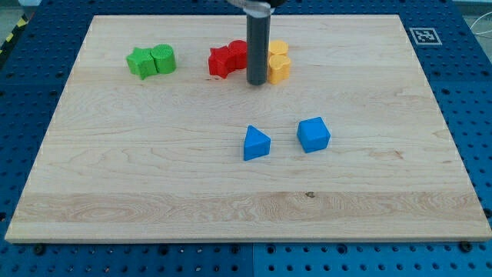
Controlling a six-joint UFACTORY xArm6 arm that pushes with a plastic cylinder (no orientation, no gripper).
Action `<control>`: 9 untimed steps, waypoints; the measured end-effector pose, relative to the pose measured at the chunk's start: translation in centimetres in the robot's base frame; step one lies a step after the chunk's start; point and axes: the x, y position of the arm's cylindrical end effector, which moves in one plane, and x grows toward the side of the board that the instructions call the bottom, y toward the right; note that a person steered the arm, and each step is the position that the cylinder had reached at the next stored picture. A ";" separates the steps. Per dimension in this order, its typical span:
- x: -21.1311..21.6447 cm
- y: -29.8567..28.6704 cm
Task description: Push the blue triangle below the blue cube
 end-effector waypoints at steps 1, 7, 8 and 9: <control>3.8 -0.8; 12.2 2.4; 12.2 4.7; 12.8 4.4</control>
